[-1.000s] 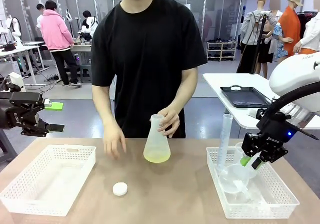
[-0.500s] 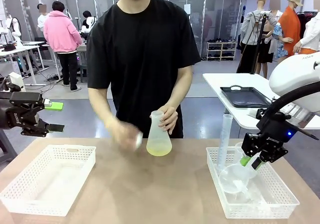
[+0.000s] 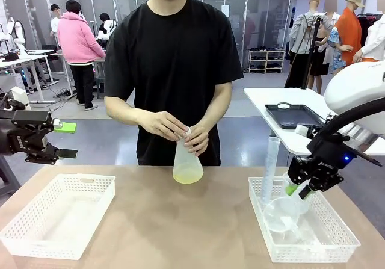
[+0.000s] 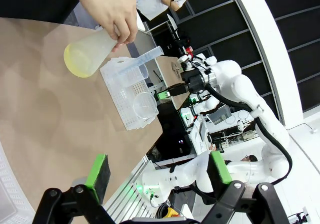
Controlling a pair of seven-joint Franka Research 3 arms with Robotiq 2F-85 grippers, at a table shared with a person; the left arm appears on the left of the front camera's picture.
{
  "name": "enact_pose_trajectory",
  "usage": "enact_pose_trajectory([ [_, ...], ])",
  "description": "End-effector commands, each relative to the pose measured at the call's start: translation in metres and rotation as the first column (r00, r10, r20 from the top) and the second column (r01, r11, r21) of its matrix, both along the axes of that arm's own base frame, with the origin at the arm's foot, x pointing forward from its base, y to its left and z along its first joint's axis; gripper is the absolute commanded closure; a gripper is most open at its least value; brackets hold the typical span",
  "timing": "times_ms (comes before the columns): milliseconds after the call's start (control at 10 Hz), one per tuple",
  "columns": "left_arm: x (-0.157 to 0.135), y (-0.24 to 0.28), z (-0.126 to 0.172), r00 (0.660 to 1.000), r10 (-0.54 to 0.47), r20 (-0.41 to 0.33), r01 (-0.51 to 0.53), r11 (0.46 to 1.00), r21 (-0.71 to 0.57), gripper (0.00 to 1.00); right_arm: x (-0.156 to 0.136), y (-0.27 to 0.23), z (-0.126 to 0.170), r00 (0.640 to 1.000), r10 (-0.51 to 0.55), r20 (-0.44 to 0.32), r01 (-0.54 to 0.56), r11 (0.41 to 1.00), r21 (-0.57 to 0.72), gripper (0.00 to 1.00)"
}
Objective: Prepare the solutions needed for the experiment.
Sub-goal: When the human places the Big flask in the center of the table, pick up the Big flask and place it in the left Organizing basket.
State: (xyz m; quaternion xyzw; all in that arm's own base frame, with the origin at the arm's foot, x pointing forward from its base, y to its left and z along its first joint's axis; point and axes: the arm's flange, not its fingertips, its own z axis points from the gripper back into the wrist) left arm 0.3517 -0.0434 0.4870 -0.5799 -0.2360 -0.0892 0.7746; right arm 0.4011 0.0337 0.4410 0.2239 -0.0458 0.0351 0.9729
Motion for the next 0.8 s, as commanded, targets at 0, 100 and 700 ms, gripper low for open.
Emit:
enact_pose_trajectory([
  [0,0.001,-0.002,0.0,1.0,-0.002,0.024,0.003,1.0,-0.024,0.0,-0.047,0.026,0.017,0.987,-0.009,0.159,0.003,0.999,0.038,0.56],
  [100,0.001,-0.002,0.0,1.0,-0.002,0.024,0.003,1.0,-0.024,0.0,-0.06,0.032,0.024,0.974,0.002,0.225,-0.03,0.992,0.122,0.56],
  [700,0.001,-0.002,0.0,1.0,-0.002,0.024,0.003,1.0,-0.024,0.0,-0.081,0.021,0.021,0.994,-0.096,0.061,0.038,0.783,0.621,0.56],
])
